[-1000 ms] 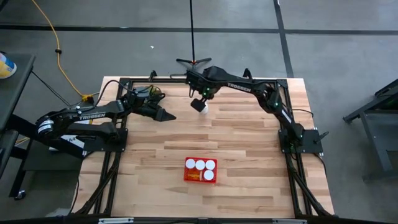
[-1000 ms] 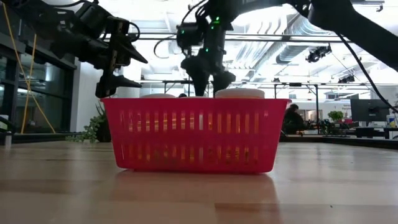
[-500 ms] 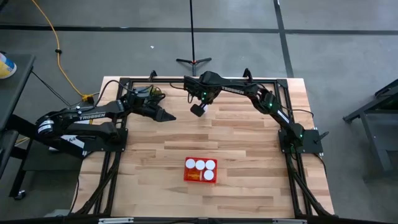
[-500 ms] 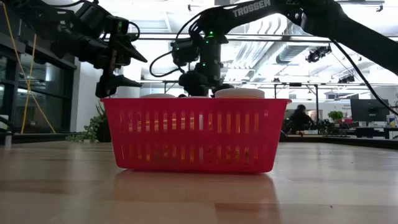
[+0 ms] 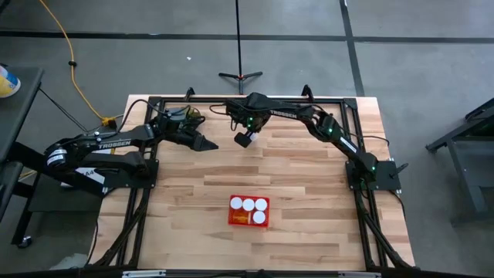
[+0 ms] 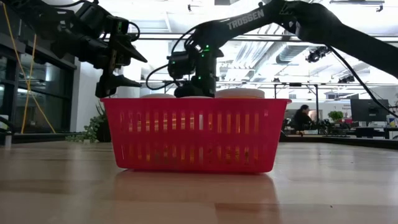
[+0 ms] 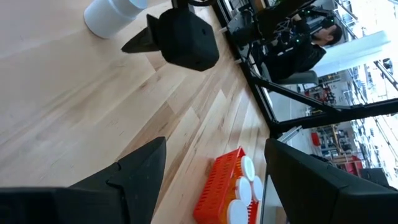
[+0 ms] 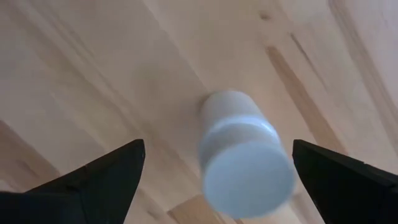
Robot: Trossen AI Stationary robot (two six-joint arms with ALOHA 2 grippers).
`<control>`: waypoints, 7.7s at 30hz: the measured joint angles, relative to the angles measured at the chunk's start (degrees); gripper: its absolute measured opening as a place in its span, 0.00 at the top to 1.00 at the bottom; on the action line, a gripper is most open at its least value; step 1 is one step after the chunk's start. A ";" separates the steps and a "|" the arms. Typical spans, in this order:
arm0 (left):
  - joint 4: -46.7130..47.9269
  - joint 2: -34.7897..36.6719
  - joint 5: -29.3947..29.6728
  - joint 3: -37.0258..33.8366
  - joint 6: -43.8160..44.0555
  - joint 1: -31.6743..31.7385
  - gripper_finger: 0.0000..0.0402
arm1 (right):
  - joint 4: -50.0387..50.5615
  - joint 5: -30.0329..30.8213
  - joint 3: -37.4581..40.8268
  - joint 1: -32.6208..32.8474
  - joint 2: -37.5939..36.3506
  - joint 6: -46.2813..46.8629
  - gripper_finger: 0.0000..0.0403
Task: Pick and place pill bottles into a basket
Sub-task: Put the white pill bottle into the red bin, then return to Home Position
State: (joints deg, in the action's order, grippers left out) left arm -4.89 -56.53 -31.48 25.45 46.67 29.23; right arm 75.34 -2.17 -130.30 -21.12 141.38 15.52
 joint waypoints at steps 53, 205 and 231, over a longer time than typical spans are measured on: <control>0.33 0.00 -0.04 0.00 1.20 0.00 0.23 | -2.76 -4.78 -0.11 0.51 2.31 0.10 0.59; -3.98 6.73 -22.25 0.02 -1.00 17.99 0.23 | -4.33 -1.55 -4.49 38.77 -3.89 43.02 0.37; -20.46 9.71 -21.87 0.07 -0.26 14.08 0.23 | 0.77 19.31 -4.37 34.15 -21.39 17.01 0.37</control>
State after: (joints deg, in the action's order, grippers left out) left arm -25.34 -46.83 -53.36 25.53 46.41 43.32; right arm 76.11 17.14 -134.67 13.02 119.99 32.53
